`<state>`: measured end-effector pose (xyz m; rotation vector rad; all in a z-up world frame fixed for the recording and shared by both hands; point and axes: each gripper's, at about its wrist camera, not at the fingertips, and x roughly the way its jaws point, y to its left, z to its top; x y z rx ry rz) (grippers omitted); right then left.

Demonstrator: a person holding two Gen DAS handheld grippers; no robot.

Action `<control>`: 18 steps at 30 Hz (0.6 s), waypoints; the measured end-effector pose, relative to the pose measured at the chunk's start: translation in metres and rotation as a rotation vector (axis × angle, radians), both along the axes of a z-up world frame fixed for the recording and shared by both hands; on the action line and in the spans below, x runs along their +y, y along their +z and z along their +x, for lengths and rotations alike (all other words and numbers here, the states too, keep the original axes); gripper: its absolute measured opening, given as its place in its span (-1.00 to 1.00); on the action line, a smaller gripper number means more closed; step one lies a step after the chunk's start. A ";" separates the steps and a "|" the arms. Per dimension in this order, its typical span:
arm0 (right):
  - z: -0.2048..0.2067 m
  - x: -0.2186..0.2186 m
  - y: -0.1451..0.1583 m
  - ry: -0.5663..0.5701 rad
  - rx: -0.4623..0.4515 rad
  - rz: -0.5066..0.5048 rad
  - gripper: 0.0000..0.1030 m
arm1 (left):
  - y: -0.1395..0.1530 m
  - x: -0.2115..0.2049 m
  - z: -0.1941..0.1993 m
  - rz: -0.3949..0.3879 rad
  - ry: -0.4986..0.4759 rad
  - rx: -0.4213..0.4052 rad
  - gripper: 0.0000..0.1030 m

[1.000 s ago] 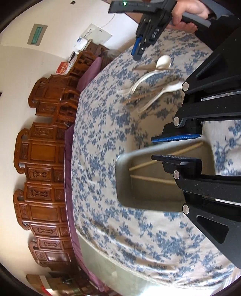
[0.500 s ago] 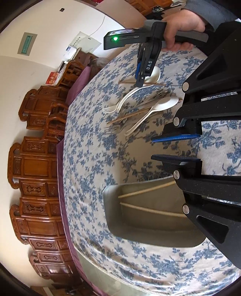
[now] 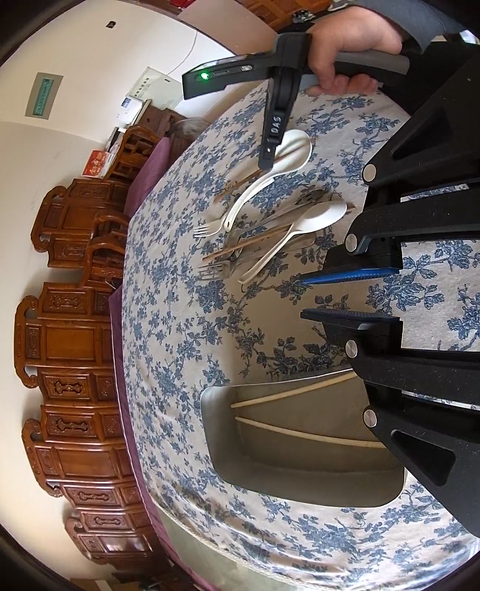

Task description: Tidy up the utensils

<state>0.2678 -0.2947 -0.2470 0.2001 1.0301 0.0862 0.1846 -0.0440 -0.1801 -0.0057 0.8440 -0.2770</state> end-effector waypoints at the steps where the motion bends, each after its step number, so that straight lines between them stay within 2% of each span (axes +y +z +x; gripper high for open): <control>1: -0.002 -0.002 0.002 -0.003 -0.006 0.004 -0.88 | 0.000 0.000 -0.001 0.003 -0.001 -0.002 -0.76; 14: -0.034 -0.021 0.051 0.078 -0.119 -0.003 -0.89 | 0.000 -0.022 -0.007 0.033 -0.035 -0.020 -0.75; 18: -0.047 -0.033 0.064 0.096 -0.156 -0.003 -0.89 | 0.005 -0.032 -0.006 0.043 -0.051 -0.033 -0.50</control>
